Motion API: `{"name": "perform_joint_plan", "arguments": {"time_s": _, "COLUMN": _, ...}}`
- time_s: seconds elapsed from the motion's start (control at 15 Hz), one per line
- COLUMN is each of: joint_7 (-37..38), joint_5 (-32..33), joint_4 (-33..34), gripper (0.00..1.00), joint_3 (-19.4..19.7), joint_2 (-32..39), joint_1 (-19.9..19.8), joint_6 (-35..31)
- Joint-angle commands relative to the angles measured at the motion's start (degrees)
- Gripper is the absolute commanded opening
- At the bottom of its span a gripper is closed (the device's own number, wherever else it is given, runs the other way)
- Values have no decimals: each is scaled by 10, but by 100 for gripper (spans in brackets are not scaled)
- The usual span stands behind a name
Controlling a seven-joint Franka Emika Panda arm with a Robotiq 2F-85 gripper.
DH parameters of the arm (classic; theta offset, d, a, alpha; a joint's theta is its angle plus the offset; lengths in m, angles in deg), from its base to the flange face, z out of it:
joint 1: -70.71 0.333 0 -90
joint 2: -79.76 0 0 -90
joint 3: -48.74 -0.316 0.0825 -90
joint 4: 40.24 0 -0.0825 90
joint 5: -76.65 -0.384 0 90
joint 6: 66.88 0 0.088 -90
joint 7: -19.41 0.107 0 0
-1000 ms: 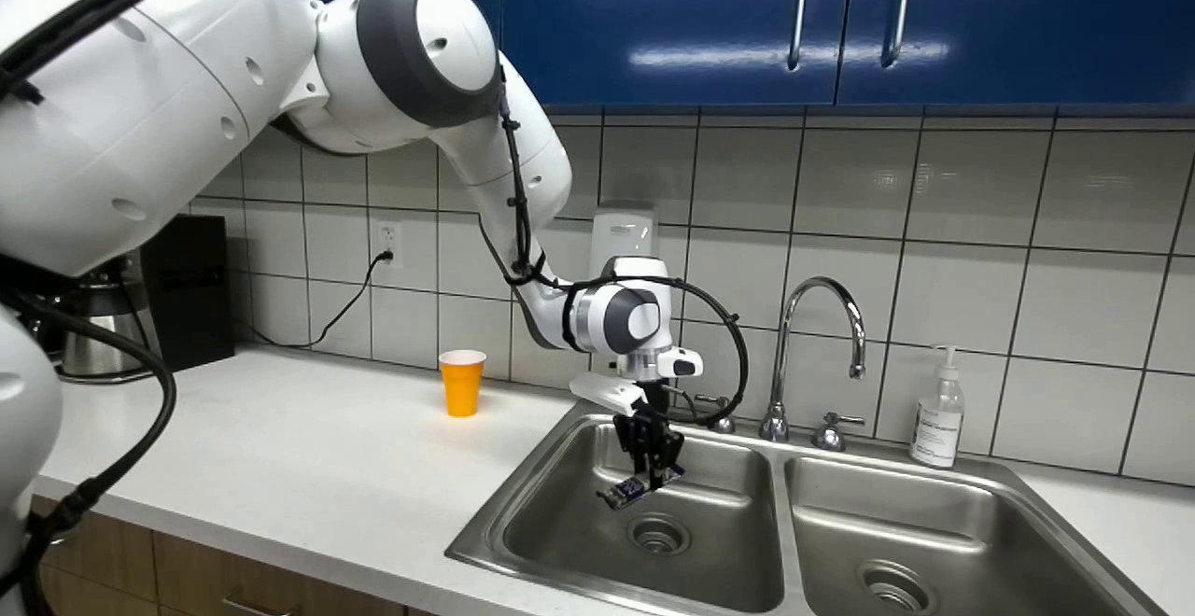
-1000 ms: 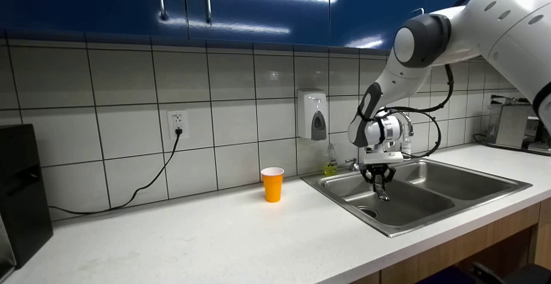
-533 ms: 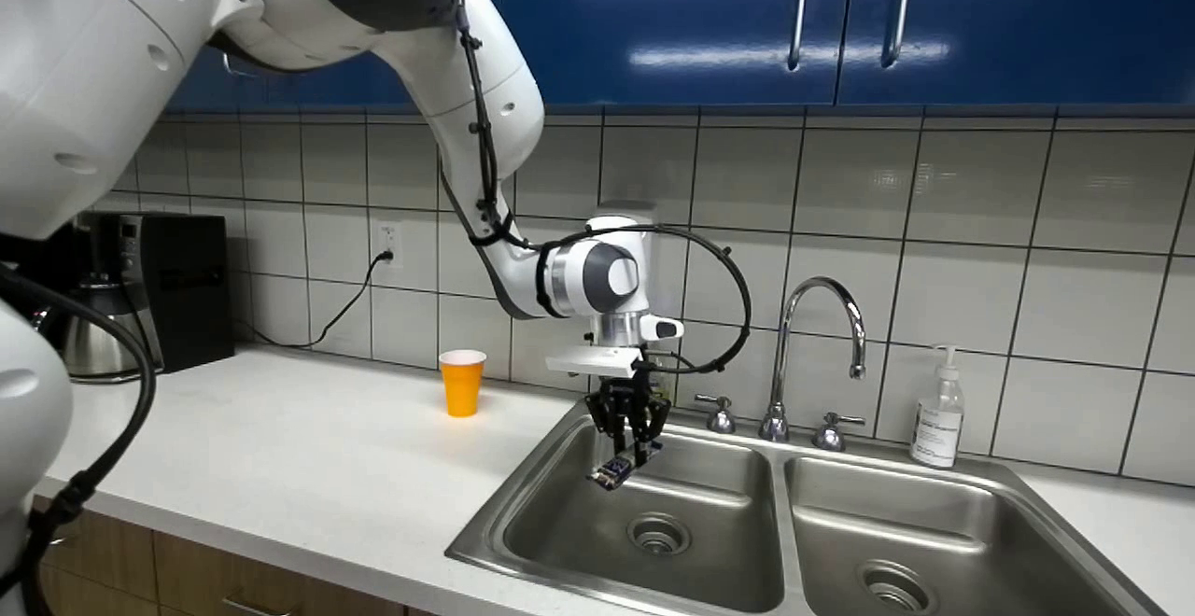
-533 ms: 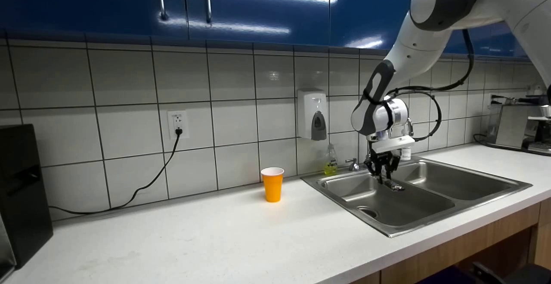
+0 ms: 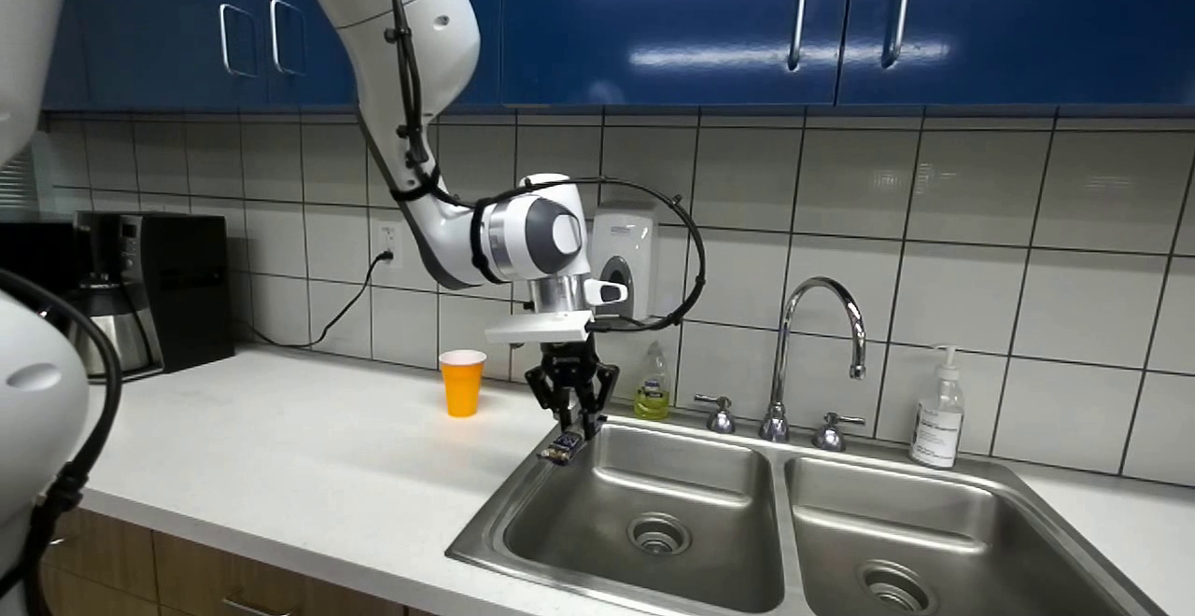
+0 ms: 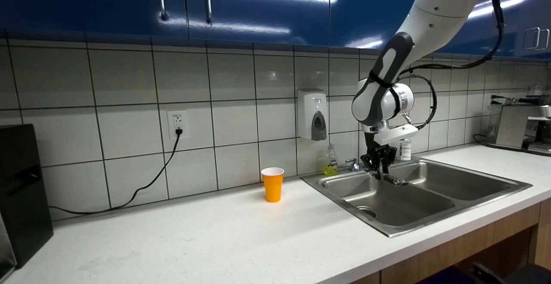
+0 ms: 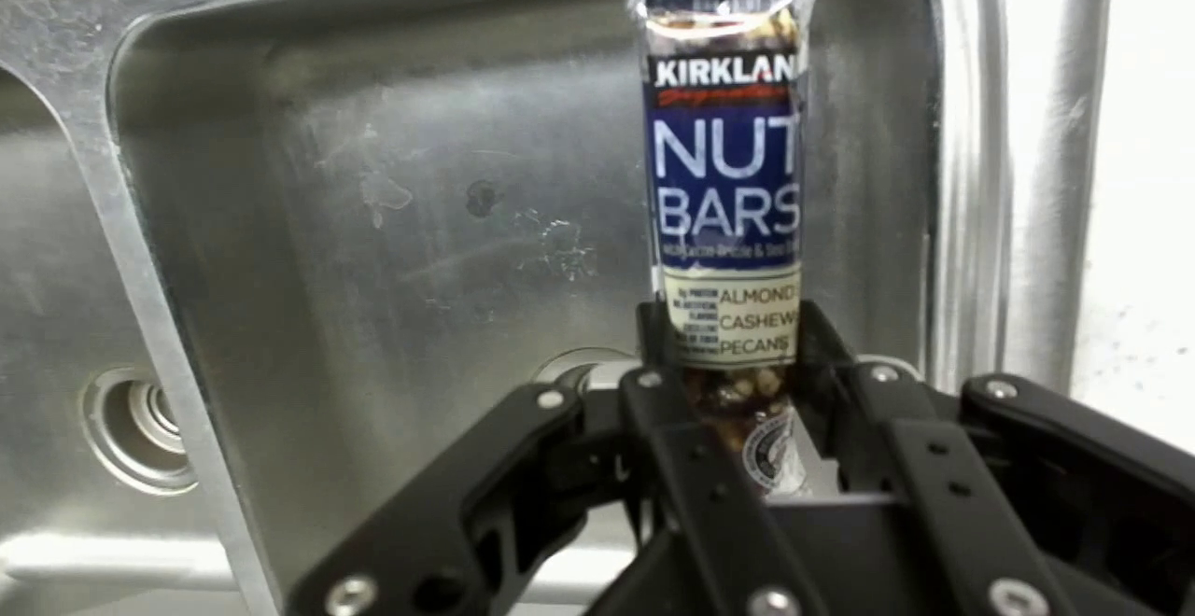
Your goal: Remove the black packet from the sink and put it on the counter.
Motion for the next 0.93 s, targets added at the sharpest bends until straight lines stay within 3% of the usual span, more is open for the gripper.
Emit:
{"name": "perform_joint_plan", "arguments": {"time_s": 0.0, "joint_7": -16, "joint_5": 17, "joint_4": -77, "gripper": 9, "joint_3": -24, "joint_2": -65, "joint_1": 5, "joint_6": -25}}
{"name": "perform_joint_plan", "arguments": {"time_s": 0.87, "joint_7": 2, "joint_5": 33, "joint_4": -185, "gripper": 9, "joint_3": -105, "joint_2": -80, "joint_1": 73, "joint_6": -80}}
